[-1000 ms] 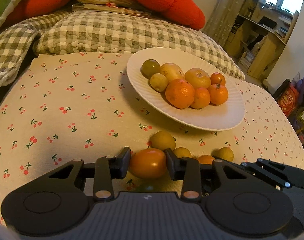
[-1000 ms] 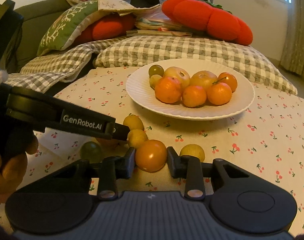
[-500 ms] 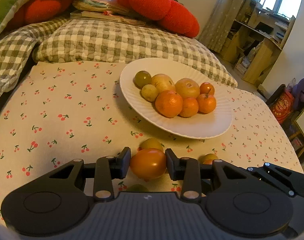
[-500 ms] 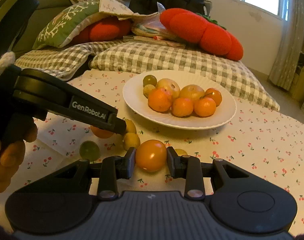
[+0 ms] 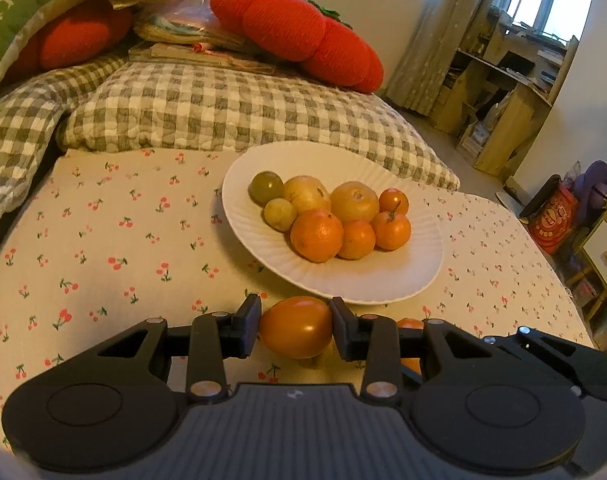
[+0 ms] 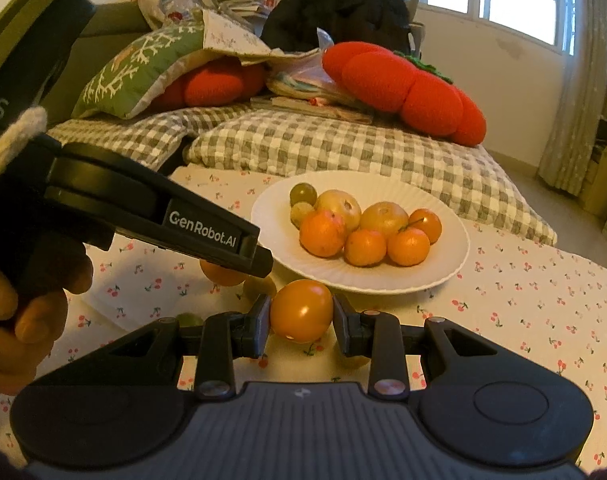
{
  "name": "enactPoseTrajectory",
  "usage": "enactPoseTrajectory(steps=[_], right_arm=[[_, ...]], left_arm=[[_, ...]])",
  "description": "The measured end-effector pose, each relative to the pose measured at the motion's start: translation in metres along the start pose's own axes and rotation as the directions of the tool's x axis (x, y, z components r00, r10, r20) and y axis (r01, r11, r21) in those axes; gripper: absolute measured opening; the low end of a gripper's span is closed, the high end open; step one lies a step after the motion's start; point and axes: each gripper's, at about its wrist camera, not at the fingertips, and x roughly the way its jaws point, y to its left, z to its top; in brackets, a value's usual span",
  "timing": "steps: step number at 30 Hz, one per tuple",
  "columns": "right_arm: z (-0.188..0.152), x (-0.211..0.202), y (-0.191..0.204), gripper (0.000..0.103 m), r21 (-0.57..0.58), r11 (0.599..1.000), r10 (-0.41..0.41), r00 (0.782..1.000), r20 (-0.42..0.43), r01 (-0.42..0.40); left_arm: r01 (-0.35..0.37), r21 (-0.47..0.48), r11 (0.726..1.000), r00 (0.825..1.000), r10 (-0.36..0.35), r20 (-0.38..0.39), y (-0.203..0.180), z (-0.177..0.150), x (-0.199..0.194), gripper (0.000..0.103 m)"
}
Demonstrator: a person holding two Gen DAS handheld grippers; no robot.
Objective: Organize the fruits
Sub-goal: 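Carry both orange fruits over the white plate, then open both grippers to drop the orange fruits onto the plate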
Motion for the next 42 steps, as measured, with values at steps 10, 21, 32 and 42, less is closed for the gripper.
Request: enactPoseTrajectory(steps=[10,21,32,42], right_arm=[[0.005,0.002,-0.048,0.030,0.154,0.988,0.012,0.999,0.035,-0.017],[0.011,0.023,-0.057,0.030,0.166,0.986,0.020,0.998,0.062,-0.030],[0.015,0.045,-0.053,0.030,0.158,0.986,0.042,0.997,0.058,-0.050],[0.009,0.047,-0.056,0.033,0.216,0.975,0.040,0.998,0.051,-0.050]], left_arm=[[0.008,-0.031,0.999,1.000,-0.008,0.017,0.007,0.017,0.005,0.035],[0.037,-0.035,0.999,0.998,-0.035,0.042,0.002,0.033,0.025,0.035],[0.021,-0.063,0.998,0.998,-0.017,0.053,0.013,0.045,0.046,0.035],[0.028,-0.053,0.998,0.998,-0.025,0.057,0.017,0.047,0.051,0.037]])
